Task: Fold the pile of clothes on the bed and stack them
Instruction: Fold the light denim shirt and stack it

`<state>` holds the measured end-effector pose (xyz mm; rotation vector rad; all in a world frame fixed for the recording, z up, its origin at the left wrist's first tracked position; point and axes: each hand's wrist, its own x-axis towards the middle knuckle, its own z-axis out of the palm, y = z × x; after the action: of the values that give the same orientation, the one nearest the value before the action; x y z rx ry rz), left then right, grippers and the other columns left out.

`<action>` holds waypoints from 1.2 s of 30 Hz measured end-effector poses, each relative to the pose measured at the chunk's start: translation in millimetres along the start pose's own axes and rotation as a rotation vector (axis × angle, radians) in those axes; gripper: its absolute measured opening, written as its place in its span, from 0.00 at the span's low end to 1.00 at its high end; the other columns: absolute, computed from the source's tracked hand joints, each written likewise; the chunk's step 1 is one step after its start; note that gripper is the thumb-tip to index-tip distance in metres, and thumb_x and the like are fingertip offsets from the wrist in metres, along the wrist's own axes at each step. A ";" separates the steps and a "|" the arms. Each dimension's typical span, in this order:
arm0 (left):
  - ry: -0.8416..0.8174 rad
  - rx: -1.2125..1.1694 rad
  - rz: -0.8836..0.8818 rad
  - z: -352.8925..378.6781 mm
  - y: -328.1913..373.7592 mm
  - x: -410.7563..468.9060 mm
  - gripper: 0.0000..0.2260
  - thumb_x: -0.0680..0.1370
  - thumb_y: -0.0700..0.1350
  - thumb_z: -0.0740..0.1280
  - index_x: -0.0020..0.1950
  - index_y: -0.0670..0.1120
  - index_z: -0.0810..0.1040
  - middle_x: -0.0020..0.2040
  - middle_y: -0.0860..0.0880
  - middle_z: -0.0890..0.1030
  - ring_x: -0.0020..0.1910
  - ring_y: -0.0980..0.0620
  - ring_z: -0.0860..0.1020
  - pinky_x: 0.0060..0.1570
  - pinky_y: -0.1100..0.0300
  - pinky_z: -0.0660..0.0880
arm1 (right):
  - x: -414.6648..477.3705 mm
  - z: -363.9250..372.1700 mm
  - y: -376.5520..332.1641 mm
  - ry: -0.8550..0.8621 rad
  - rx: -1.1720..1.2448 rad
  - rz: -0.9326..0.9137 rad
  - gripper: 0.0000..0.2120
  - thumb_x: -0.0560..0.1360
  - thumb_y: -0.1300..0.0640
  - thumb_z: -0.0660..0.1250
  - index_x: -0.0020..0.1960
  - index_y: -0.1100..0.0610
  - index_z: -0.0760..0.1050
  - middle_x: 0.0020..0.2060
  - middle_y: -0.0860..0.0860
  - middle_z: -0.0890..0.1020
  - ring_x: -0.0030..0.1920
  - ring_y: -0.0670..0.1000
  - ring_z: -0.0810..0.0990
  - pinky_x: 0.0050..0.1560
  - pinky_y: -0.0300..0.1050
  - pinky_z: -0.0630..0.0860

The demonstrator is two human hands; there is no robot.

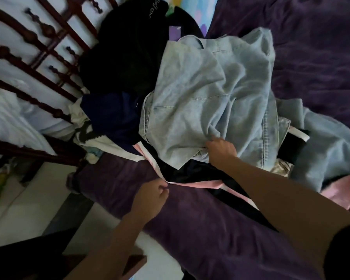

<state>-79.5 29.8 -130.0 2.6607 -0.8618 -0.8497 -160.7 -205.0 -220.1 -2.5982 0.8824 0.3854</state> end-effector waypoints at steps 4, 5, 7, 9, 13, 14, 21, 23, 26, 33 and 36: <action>0.048 0.164 0.121 -43.4 -12.0 40.0 0.07 0.76 0.39 0.65 0.52 0.44 0.79 0.48 0.45 0.80 0.49 0.45 0.79 0.49 0.55 0.73 | -38.4 -8.1 43.1 0.032 0.145 0.143 0.12 0.76 0.51 0.61 0.56 0.54 0.77 0.56 0.53 0.79 0.54 0.59 0.79 0.48 0.48 0.74; 0.079 0.212 0.159 -54.2 -14.0 54.6 0.10 0.76 0.38 0.64 0.56 0.43 0.78 0.52 0.44 0.79 0.52 0.44 0.77 0.50 0.53 0.72 | -51.9 -12.8 57.7 0.041 0.138 0.199 0.12 0.75 0.50 0.62 0.55 0.54 0.76 0.55 0.53 0.80 0.53 0.58 0.79 0.47 0.48 0.74; 0.123 0.318 0.219 -72.3 -13.8 86.1 0.19 0.76 0.37 0.63 0.67 0.46 0.72 0.59 0.44 0.74 0.56 0.44 0.73 0.51 0.50 0.73 | -76.2 -23.0 83.7 0.057 0.089 0.323 0.13 0.74 0.49 0.63 0.56 0.51 0.75 0.53 0.52 0.80 0.52 0.57 0.80 0.46 0.47 0.74; 0.138 0.450 0.339 -81.7 -9.4 118.0 0.28 0.75 0.36 0.63 0.74 0.49 0.64 0.65 0.43 0.69 0.60 0.44 0.70 0.52 0.50 0.73 | -94.7 -28.1 100.2 0.019 0.032 0.427 0.13 0.75 0.49 0.63 0.58 0.49 0.75 0.54 0.51 0.80 0.54 0.55 0.79 0.46 0.47 0.74; 0.151 0.647 0.657 -70.2 6.3 171.6 0.41 0.71 0.36 0.68 0.78 0.53 0.51 0.75 0.39 0.57 0.72 0.39 0.60 0.68 0.46 0.64 | -108.8 -28.6 80.8 0.141 0.084 0.541 0.12 0.76 0.56 0.65 0.58 0.51 0.78 0.56 0.53 0.78 0.58 0.58 0.75 0.49 0.50 0.74; 0.162 0.642 0.691 -65.5 10.1 181.6 0.41 0.71 0.35 0.67 0.78 0.53 0.52 0.76 0.39 0.55 0.74 0.38 0.57 0.71 0.44 0.61 | -107.6 -26.4 65.9 0.276 0.096 0.512 0.11 0.74 0.59 0.67 0.56 0.54 0.79 0.54 0.55 0.78 0.56 0.60 0.76 0.47 0.53 0.76; 0.155 0.417 0.941 -79.9 37.3 225.8 0.16 0.71 0.36 0.64 0.58 0.44 0.80 0.60 0.44 0.79 0.66 0.44 0.71 0.66 0.50 0.61 | -52.8 6.8 -107.5 0.392 0.383 0.263 0.30 0.67 0.36 0.66 0.62 0.53 0.73 0.58 0.49 0.75 0.56 0.52 0.76 0.47 0.49 0.79; 0.142 0.308 0.993 -100.4 54.9 215.3 0.13 0.69 0.34 0.64 0.51 0.42 0.80 0.48 0.44 0.82 0.53 0.41 0.78 0.58 0.52 0.66 | -35.1 8.4 -133.7 0.233 0.384 0.443 0.42 0.63 0.29 0.66 0.69 0.50 0.65 0.66 0.47 0.69 0.65 0.51 0.69 0.57 0.51 0.74; 0.117 0.228 1.030 -138.5 79.4 188.4 0.09 0.71 0.36 0.64 0.48 0.43 0.78 0.42 0.43 0.81 0.44 0.39 0.77 0.43 0.51 0.73 | -21.6 -20.9 -132.8 0.380 0.479 0.634 0.23 0.71 0.38 0.66 0.60 0.49 0.74 0.59 0.49 0.76 0.59 0.54 0.76 0.52 0.48 0.72; 0.161 0.052 1.085 -216.3 154.3 109.6 0.05 0.71 0.44 0.70 0.44 0.43 0.78 0.37 0.44 0.81 0.40 0.40 0.78 0.37 0.51 0.74 | -93.9 -144.9 -77.0 0.857 1.084 0.649 0.09 0.74 0.61 0.62 0.35 0.57 0.73 0.30 0.49 0.75 0.34 0.48 0.73 0.38 0.44 0.68; 0.050 0.092 1.173 -238.0 185.8 69.7 0.08 0.70 0.47 0.73 0.46 0.46 0.79 0.40 0.46 0.81 0.42 0.44 0.79 0.38 0.56 0.70 | -146.4 -195.2 -57.5 1.019 1.482 0.769 0.14 0.73 0.62 0.61 0.30 0.56 0.74 0.27 0.52 0.73 0.30 0.49 0.73 0.34 0.41 0.71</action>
<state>19.4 -154.4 98.7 1.6658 -2.0883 -0.4041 -210.2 -168.6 23.0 -0.8604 1.5481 -1.1076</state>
